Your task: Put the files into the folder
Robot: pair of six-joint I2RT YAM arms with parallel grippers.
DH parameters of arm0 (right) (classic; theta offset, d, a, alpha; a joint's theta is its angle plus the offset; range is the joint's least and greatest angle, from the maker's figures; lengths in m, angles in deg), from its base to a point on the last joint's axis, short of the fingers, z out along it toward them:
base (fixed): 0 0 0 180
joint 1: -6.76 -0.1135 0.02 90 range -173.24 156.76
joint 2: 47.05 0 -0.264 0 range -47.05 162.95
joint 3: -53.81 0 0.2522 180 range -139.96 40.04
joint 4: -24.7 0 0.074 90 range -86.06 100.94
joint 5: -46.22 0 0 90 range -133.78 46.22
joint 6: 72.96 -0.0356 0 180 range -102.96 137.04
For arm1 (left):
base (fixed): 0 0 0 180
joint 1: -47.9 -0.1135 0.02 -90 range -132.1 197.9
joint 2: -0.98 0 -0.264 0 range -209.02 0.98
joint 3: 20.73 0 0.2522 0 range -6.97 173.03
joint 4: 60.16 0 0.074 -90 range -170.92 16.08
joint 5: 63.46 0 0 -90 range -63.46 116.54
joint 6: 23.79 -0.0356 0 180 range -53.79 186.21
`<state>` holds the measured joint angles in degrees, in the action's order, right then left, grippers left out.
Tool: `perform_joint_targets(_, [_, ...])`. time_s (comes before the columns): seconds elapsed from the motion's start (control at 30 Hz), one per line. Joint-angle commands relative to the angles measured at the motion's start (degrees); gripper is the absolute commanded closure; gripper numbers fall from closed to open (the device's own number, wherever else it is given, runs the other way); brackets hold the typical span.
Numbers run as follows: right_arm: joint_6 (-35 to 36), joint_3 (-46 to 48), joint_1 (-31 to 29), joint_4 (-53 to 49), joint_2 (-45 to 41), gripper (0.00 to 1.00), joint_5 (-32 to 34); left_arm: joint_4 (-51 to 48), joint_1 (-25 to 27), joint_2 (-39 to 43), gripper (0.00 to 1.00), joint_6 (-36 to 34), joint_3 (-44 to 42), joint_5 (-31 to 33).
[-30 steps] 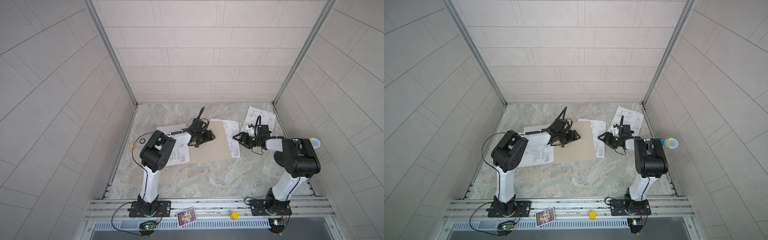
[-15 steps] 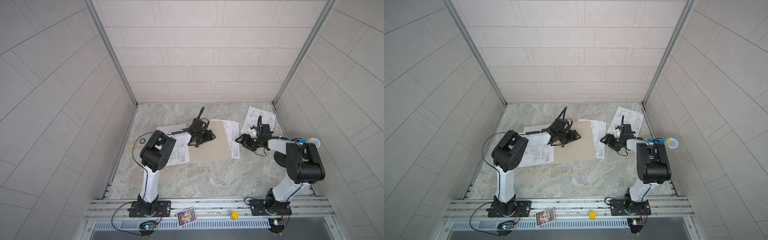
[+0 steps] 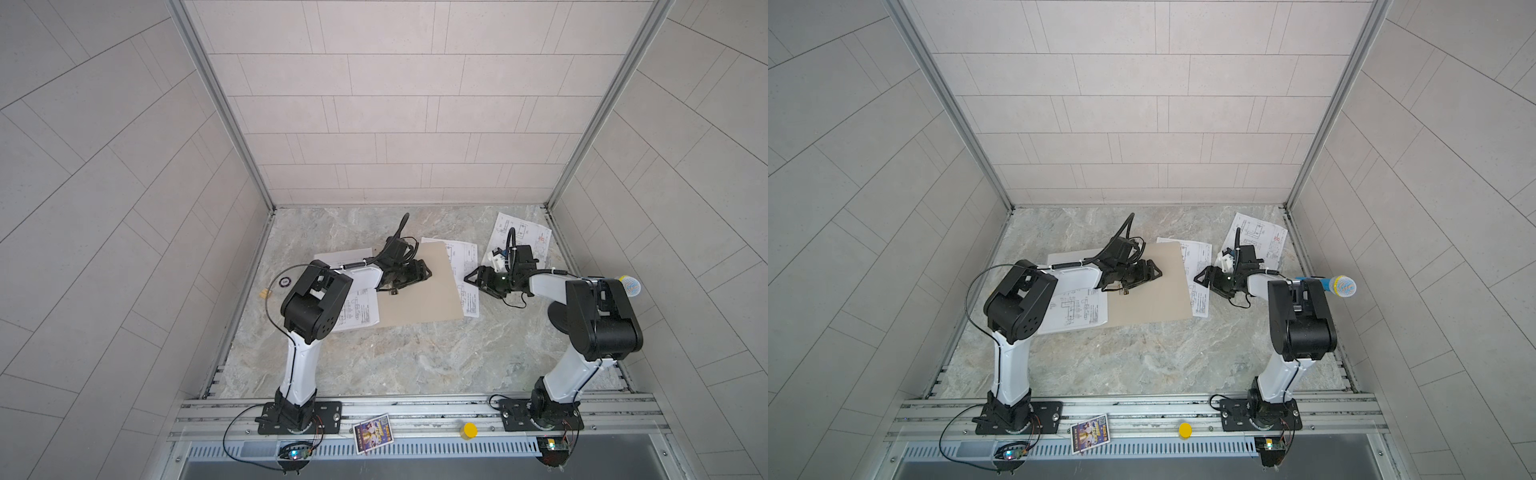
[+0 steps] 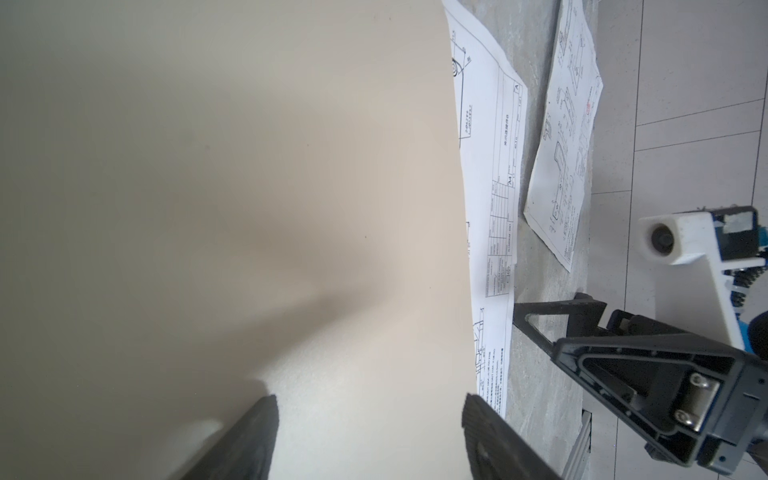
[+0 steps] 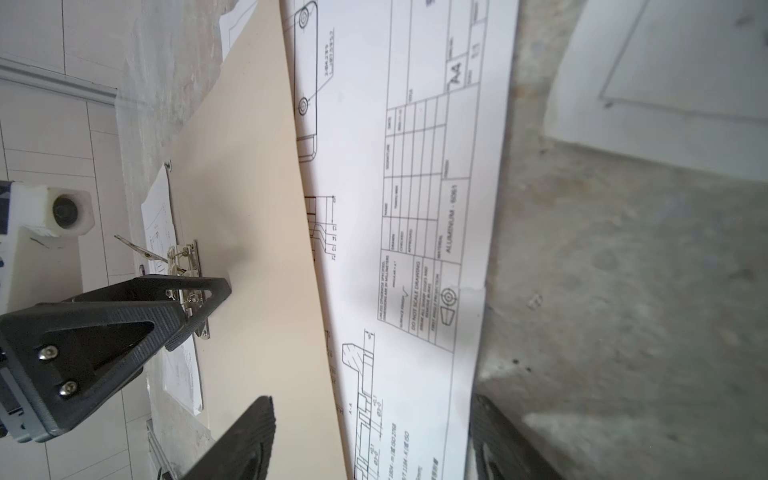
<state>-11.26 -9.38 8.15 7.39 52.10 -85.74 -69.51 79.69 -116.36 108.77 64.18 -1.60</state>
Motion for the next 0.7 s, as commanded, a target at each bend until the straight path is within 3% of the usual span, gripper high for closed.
perform_joint_targets(0.0, [1.8, -0.4, -0.3, -3.6, 3.3, 0.25, 3.3, -2.8, 0.0, -2.1, 0.24, -0.2, -1.4, 0.6])
perform_joint_targets(0.33, [-0.8, -2.2, 0.2, 0.4, 5.9, 0.27, -1.5, -2.3, -0.1, -1.5, 0.24, 0.0, -1.6, 0.0])
perform_joint_targets(0.67, [-5.8, -1.5, 0.5, 9.2, 9.2, 0.41, -7.4, 2.2, -0.4, -2.0, 0.24, 2.3, -3.2, -1.8])
